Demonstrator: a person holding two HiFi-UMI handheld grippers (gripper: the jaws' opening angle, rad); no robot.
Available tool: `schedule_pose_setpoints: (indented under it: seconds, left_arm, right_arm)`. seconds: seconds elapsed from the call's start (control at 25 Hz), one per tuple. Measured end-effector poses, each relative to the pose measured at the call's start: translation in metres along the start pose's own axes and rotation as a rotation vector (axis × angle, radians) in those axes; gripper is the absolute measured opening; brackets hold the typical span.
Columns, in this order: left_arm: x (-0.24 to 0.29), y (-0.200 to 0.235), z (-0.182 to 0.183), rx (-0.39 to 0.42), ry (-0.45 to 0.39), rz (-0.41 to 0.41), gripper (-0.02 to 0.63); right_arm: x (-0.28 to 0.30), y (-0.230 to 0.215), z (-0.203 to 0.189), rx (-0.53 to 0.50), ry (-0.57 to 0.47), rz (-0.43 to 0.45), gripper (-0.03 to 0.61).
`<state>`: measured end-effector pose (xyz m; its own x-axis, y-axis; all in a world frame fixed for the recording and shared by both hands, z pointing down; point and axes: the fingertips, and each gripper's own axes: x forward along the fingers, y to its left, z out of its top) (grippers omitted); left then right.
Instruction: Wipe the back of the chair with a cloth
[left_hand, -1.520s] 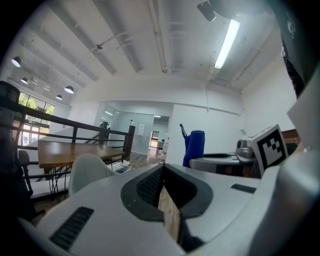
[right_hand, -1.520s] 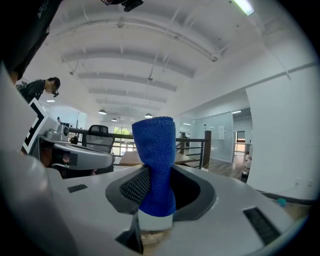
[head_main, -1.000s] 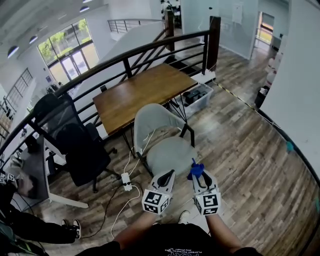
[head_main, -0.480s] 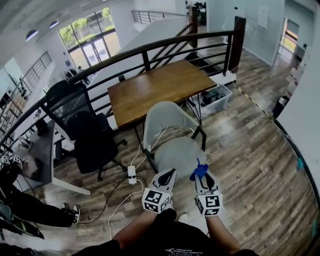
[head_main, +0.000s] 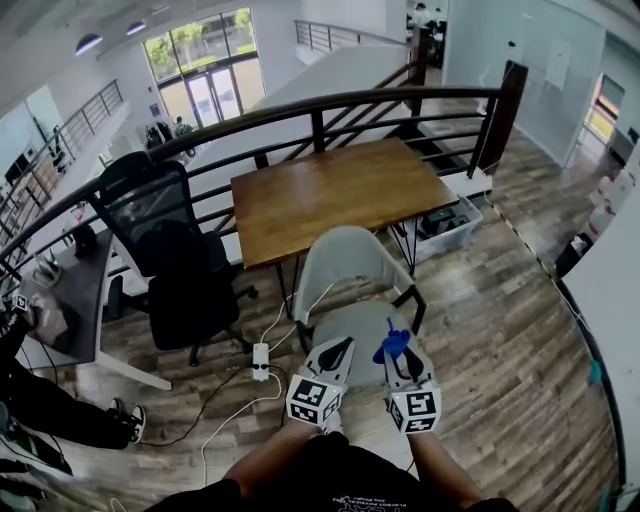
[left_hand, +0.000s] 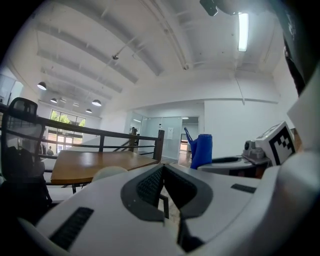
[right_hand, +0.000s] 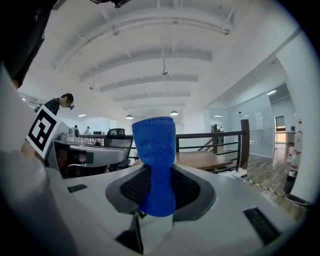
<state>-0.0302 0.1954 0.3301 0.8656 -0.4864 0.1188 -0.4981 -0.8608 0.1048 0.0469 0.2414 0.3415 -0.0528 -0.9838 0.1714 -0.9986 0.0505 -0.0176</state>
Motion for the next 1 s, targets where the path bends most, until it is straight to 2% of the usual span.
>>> schedule_pose_setpoints:
  seconds: [0.36,0.72,0.84,1.0]
  left_arm:
    - [0.021,0.069,0.011,-0.039,-0.034,0.019,0.003]
    - [0.036,0.101,0.001,-0.091,-0.01,0.044,0.003]
    - [0.044,0.112,-0.002,-0.1,-0.003,0.066,0.003]
    - [0.062,0.132,-0.005,-0.103,0.014,0.111,0.003]
  right_arm:
    - [0.078,0.027,0.012,-0.021,0.044,0.078,0.124]
    - [0.126,0.021,0.014,-0.017,0.074,0.101,0.124]
    - [0.141,0.016,0.014,0.018,0.075,0.121,0.124]
    - [0.172,0.006,0.012,0.011,0.083,0.156,0.124]
